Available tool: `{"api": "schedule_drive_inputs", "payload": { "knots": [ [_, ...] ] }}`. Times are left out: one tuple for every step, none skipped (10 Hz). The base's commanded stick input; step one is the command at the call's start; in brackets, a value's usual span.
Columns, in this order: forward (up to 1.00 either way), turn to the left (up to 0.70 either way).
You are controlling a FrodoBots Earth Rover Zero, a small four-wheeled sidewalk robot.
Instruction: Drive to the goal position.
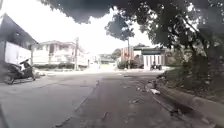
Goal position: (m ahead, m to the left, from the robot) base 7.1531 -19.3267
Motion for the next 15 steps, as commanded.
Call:
{"api": "schedule_drive_inputs", "payload": {
  "knots": [
    [0.7,-0.35],
    [0.7,-0.34],
    [0.7,-0.22],
    [0.7,-0.05],
    [0.7,0.0],
    [0.7,0.0],
    [0.7,0.0],
    [0.7,0.0],
    [0.7,0.0],
    [0.7,0.0],
    [0.7,0.0],
    [0.7,-0.03],
    [0.7,-0.22],
    [0.7,-0.33],
    [0.7,-0.35]
  ]
}}
